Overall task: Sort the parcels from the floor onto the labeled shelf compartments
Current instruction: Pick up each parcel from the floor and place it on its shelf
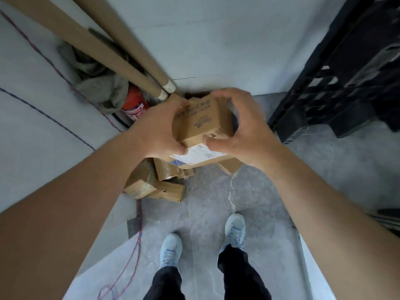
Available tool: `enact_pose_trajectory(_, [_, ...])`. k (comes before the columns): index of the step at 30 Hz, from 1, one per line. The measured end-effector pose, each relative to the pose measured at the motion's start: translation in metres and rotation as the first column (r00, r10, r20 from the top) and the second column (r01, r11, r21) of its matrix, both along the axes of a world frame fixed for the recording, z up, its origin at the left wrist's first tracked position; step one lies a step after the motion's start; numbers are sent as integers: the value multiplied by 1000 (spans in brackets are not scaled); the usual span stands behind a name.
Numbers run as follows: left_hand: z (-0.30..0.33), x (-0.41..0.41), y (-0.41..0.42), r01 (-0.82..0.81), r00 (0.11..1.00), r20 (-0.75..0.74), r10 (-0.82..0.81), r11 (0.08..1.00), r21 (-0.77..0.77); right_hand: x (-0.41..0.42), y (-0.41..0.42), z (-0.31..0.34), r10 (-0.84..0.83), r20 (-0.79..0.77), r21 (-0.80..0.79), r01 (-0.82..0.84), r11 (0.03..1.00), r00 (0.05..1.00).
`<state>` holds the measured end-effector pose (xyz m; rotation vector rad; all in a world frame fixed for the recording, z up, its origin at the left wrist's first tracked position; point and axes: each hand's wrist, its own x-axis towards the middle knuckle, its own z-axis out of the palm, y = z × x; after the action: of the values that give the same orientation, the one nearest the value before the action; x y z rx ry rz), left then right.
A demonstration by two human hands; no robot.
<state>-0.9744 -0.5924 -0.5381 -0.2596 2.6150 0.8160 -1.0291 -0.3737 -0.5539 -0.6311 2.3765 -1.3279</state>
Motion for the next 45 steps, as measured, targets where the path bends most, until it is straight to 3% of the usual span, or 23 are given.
enact_pose_trajectory(2, [22,11,-7,-114,993,-28,119,983,144,17,3,22,-190,-51,13,191,982,981])
enact_pose_trajectory(4, [46,23,-14,-203,974,-46,223,941,272,36,5,44,-332,0,56,331,942,943])
enact_pose_trajectory(8, [110,48,-13,-244,958,-14,286,843,480,80,8,106,-413,169,-72,429,900,895])
enact_pose_trajectory(11, [170,65,-1,-177,972,-33,234,814,553,112,12,167,-468,117,-136,481,866,876])
enact_pose_trajectory(20, [338,116,54,63,972,-221,83,809,584,187,62,339,-531,-140,-300,475,827,836])
enact_pose_trajectory(24, [389,142,90,158,941,-328,79,757,634,218,102,385,-555,-117,-419,466,779,823])
enact_pose_trajectory(30, [447,185,160,300,898,-439,37,678,672,265,173,438,-583,-232,-452,445,773,778])
enact_pose_trajectory(37, [509,196,228,472,848,-525,-73,552,687,303,241,502,-703,-336,-490,521,699,626])
enact_pose_trajectory(45, [557,177,295,705,706,-657,-265,351,616,352,275,559,-858,-395,-611,603,512,328])
